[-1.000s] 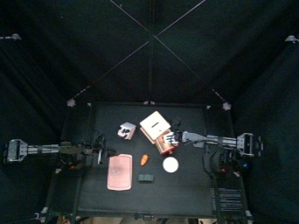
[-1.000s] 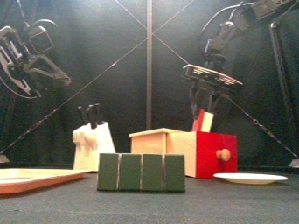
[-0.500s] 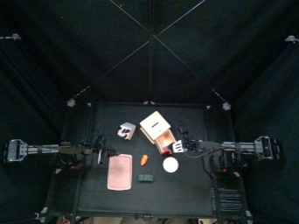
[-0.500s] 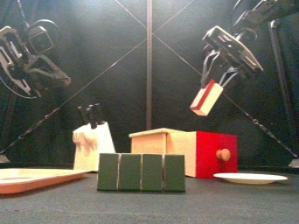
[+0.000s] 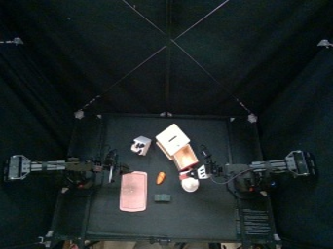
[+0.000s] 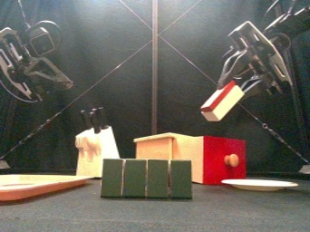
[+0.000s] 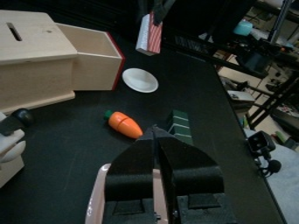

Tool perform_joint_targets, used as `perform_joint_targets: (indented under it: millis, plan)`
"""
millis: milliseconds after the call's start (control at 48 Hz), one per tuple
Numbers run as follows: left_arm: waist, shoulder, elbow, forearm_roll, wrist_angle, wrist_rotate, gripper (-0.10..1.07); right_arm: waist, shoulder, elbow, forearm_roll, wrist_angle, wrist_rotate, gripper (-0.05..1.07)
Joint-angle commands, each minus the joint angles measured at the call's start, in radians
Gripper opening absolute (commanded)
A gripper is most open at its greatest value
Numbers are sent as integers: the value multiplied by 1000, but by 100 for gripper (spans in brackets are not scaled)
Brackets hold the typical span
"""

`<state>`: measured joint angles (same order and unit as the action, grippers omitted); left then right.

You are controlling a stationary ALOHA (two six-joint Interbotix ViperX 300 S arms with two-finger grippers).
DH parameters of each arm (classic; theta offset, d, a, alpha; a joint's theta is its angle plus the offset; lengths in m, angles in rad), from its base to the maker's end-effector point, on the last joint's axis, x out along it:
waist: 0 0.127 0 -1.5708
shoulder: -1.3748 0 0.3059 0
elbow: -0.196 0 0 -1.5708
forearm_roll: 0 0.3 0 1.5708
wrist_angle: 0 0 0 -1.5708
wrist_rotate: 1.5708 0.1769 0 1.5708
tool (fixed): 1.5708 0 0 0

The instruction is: Put salmon sushi below small plate

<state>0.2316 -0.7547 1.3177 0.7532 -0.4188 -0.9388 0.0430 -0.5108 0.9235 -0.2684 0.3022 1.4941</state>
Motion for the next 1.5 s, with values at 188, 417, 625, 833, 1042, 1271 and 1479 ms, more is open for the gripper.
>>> perform_joint_targets:
  millis: [188,417,625,833,1042,1271,1479]
  plan:
    - [-3,3,-8,-12,-5,0,36,144,77,15,-48,-21,184,68]
    - [-6,3,-3,-21,-5,0,36,189,114,15,-179,-18,350,68]
    - [-8,3,0,-23,-5,0,36,255,160,18,-291,9,540,68]
    - [-8,3,2,-23,-5,-3,36,345,219,5,-413,83,746,68]
    - [-8,2,2,-28,-5,-2,36,391,212,0,-517,132,874,68]
    - [-8,2,2,-31,-5,0,36,402,236,3,-575,141,966,68]
    - [-8,2,2,-31,-5,0,36,402,259,-8,-595,141,989,68]
